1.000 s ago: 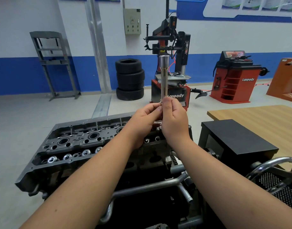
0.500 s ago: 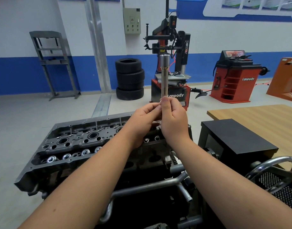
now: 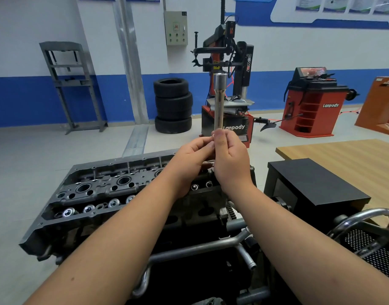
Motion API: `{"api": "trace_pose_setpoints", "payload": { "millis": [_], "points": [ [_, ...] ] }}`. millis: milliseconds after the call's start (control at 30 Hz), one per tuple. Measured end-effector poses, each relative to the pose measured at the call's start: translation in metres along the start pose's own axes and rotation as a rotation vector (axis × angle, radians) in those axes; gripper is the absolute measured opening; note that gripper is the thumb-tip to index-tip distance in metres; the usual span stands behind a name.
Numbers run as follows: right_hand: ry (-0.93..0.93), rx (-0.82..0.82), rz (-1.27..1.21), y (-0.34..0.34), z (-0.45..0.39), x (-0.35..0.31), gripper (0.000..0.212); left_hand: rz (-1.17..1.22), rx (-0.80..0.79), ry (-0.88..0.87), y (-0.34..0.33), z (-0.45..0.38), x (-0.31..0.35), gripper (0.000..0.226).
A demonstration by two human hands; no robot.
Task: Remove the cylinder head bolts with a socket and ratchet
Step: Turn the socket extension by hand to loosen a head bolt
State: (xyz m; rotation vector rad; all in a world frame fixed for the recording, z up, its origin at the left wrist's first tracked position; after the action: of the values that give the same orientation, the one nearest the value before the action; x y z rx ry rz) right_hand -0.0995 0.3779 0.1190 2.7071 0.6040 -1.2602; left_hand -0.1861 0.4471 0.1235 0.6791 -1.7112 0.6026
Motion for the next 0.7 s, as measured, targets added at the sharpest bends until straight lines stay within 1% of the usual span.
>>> {"api": "trace_pose_setpoints", "payload": {
  "millis": [100,200,333,400,567,700],
  "points": [
    [-0.024,0.003,-0.029,-0.0006,-0.0007,-0.0003,0.031,0.008,0.012,-0.014,-0.0009,-0.0008,-0.0012,0.029],
    [-0.054,0.000,-0.039,-0.0012,-0.0011,0.0010,0.021,-0.022,0.028,-0.040,0.0010,-0.0013,-0.0022,0.027],
    [-0.017,0.006,-0.003,0.0001,0.0007,0.0005,0.016,-0.038,0.033,-0.049,0.0028,-0.0020,-0.0034,0.022],
    [-0.003,-0.004,0.003,0.0002,0.0014,-0.0005,0.013,-0.030,0.017,-0.043,0.0022,-0.0012,-0.0024,0.024],
    [-0.009,-0.012,-0.008,-0.0006,0.0016,-0.0022,0.029,-0.015,-0.007,-0.015,0.0006,0.0015,-0.0004,0.028],
    [-0.052,-0.010,-0.023,-0.0009,0.0007,-0.0002,0.020,-0.024,0.031,-0.025,0.0015,0.0014,-0.0003,0.023]
  ]
}}
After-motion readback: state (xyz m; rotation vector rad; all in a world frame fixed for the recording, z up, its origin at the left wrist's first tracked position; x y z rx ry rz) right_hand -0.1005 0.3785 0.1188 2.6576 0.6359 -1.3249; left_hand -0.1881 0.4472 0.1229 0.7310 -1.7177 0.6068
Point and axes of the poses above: each hand's wrist, its own z-axis away from the middle knuckle, its own y-axis out of the back of the hand, x = y × z, the point moved 2 cm from there along -z, towards the middle knuckle, and after that the axes turned 12 degrees about x, right-handed, at the moved point
